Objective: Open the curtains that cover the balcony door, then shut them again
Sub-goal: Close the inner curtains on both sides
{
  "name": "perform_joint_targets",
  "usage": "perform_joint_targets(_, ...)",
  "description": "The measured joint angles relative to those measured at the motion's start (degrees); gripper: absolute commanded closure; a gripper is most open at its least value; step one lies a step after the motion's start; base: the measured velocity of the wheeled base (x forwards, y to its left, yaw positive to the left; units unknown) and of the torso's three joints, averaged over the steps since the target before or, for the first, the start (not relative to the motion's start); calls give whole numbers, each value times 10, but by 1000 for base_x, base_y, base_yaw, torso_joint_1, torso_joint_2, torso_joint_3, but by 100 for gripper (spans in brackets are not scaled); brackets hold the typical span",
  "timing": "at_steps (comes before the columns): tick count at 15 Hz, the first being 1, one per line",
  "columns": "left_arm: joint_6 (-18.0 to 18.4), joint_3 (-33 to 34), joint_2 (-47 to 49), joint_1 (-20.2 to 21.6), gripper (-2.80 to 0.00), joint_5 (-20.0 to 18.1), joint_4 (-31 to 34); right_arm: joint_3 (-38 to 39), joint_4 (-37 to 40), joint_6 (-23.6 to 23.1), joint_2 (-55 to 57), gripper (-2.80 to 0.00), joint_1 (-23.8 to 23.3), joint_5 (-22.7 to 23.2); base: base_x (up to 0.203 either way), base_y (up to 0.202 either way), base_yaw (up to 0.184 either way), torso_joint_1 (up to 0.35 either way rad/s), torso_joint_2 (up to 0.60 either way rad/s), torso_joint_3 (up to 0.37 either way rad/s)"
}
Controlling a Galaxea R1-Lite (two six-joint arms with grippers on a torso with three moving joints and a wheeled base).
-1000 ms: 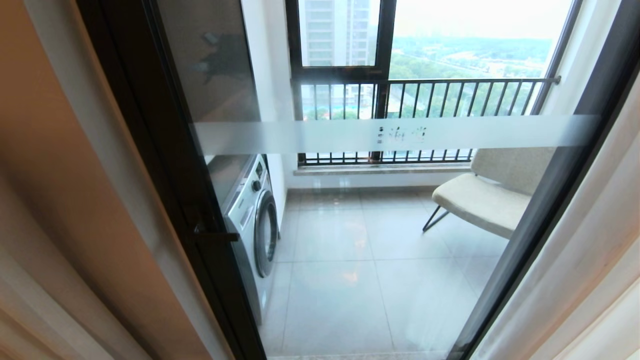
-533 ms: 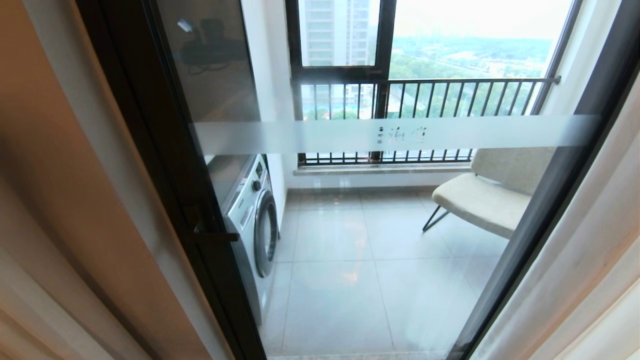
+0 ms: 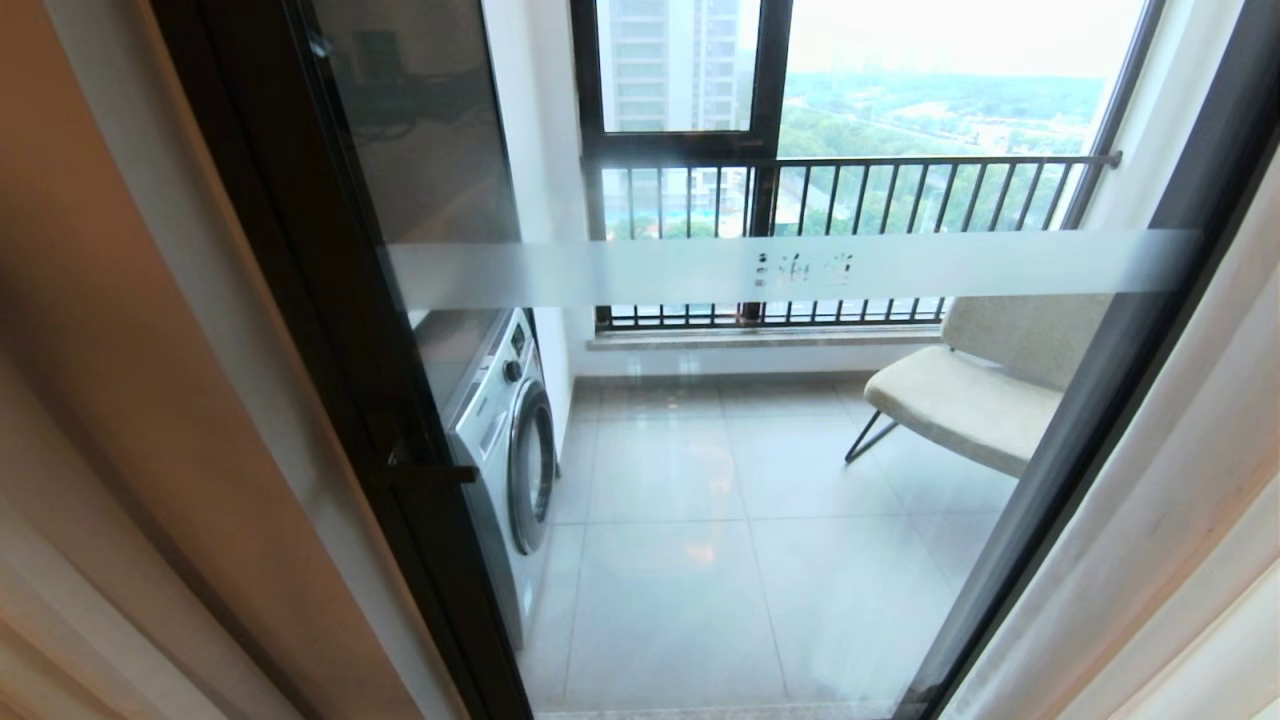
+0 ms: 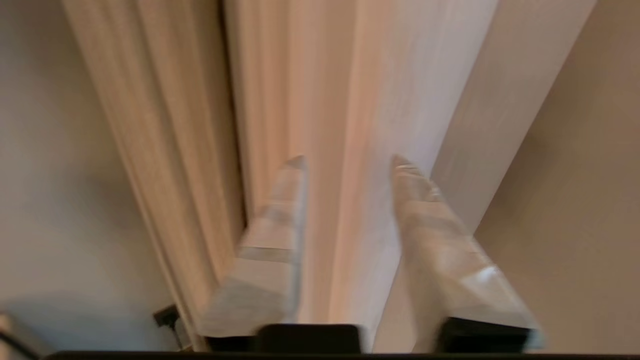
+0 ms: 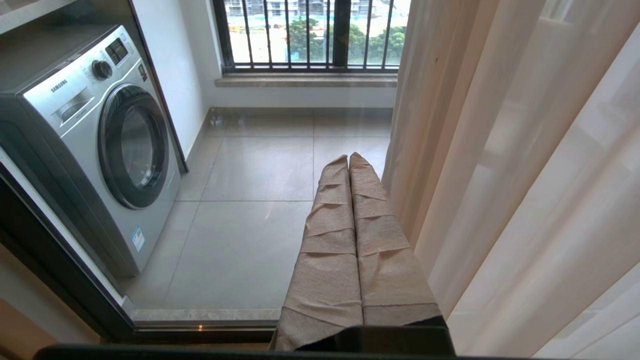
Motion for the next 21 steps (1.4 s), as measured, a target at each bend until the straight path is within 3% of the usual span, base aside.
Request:
perform_joint_targets(9, 2, -27, 78, -1, -280, -9, -53, 0, 0, 0, 0, 0, 0, 0, 0, 0, 0, 0, 0, 0)
perform_joint_targets(14, 5, -85, 146, 0, -280, -42, -73, 0, 0, 0, 0, 0, 0, 0, 0, 0, 0, 0, 0, 0)
perform_joint_targets(20, 9, -164, 227, -3, -280, -48, -95, 0, 0, 0, 0, 0, 0, 0, 0, 0, 0, 0, 0, 0)
perform_joint_targets(21, 12, -169, 237, -3, 0, -52, -99, 0, 0, 0, 0, 0, 0, 0, 0, 0, 0, 0, 0, 0)
